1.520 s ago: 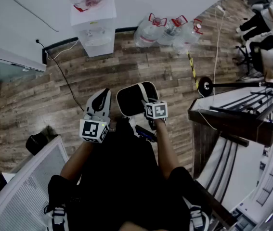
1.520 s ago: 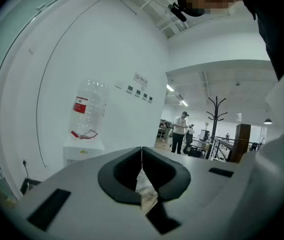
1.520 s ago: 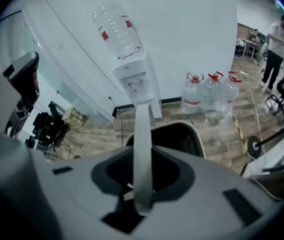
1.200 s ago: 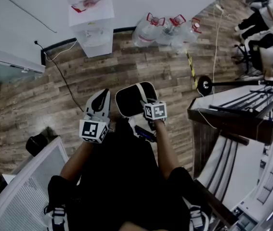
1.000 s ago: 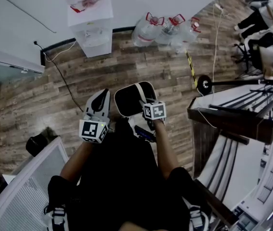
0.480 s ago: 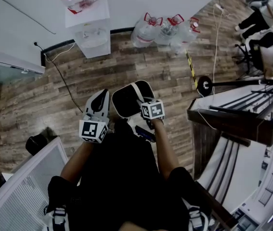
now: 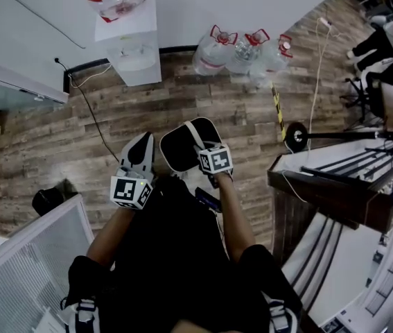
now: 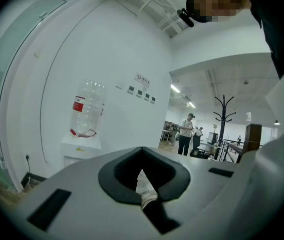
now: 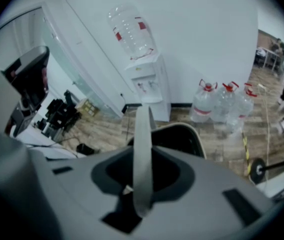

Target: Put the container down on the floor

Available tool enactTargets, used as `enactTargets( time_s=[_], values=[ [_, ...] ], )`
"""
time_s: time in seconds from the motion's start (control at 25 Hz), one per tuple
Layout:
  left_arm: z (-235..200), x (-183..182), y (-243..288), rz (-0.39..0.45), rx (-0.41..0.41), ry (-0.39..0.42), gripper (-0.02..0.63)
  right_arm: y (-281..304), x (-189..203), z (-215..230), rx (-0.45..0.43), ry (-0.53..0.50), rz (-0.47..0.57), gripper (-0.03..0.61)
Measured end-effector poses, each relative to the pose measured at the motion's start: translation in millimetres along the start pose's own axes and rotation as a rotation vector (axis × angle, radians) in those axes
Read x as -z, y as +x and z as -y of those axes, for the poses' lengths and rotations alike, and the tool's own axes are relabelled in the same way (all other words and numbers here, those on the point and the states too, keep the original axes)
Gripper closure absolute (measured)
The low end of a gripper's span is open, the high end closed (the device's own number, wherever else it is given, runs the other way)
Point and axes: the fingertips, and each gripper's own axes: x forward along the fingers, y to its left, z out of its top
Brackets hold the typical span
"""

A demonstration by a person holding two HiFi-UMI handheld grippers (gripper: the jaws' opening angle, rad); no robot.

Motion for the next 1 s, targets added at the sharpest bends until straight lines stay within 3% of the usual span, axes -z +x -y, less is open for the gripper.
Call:
enactTargets(
  time_s=[0.56, 1.0],
  values=[
    [-2.4, 1.9, 75.9, -0.001, -0.016, -0.012, 0.588, 5.5, -41.1, 72.6, 0.021, -0.014, -0.021, 0.469],
    [-51.1, -8.9, 159.3, 0.002, -0.032, -0.041, 0.588, 25.8, -104.3, 105.9, 0.025, -0.027, -0.053, 0.469]
  ],
)
